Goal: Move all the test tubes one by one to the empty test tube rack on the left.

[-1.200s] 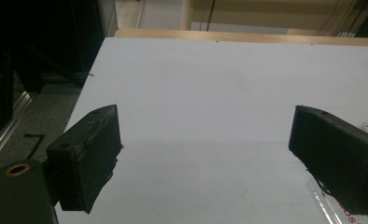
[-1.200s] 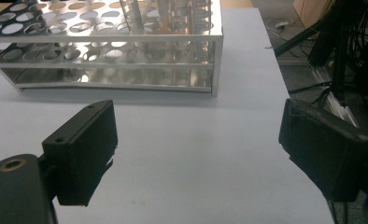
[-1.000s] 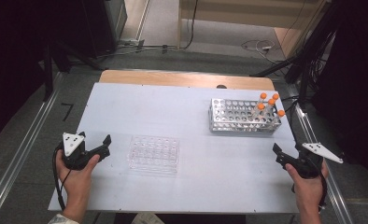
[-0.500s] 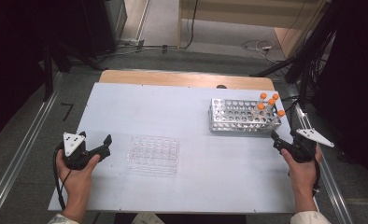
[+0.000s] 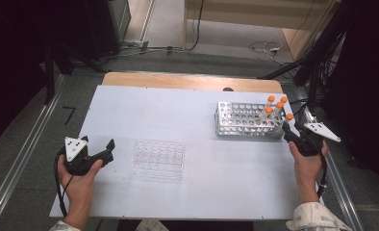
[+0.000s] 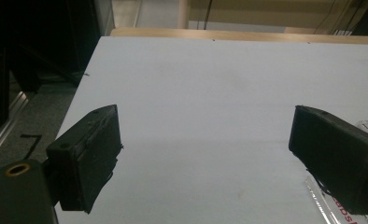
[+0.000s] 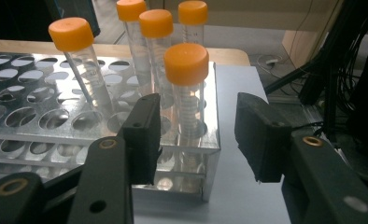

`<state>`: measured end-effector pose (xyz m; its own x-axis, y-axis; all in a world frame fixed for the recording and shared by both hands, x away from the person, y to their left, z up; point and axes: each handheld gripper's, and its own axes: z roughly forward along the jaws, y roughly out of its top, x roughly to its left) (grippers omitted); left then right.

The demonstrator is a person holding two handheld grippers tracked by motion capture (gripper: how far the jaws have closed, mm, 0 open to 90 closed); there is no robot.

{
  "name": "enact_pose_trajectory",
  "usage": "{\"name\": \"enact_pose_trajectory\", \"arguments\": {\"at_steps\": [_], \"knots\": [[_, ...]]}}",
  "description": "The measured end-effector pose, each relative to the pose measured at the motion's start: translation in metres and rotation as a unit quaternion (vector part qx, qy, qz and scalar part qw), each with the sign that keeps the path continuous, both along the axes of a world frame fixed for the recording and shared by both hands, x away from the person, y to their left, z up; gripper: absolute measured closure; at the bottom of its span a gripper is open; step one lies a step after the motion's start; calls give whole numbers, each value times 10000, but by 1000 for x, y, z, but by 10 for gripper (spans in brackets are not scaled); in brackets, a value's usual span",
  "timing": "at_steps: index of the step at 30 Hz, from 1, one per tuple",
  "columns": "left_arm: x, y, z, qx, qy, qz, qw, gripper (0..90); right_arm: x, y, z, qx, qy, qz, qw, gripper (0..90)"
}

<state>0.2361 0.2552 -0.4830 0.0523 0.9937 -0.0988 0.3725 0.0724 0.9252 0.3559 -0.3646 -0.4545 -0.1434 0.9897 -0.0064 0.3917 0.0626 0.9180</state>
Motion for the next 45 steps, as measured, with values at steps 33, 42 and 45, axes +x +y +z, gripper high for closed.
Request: {"name": "enact_pose_trajectory", "arguments": {"at_steps": [33, 42, 45], "knots": [[1, -1, 0, -5, 13, -13, 10000, 103, 15, 8, -2, -326, -174, 47, 9993, 718], [1, -1, 0, 4, 17, -24, 10000, 103, 11, 6, 8, -260, -369, 20, 9990, 721], [1, 0, 0, -12, 0, 37, 10000, 103, 8, 6, 13, -193, -455, 19, 9988, 721]]}}
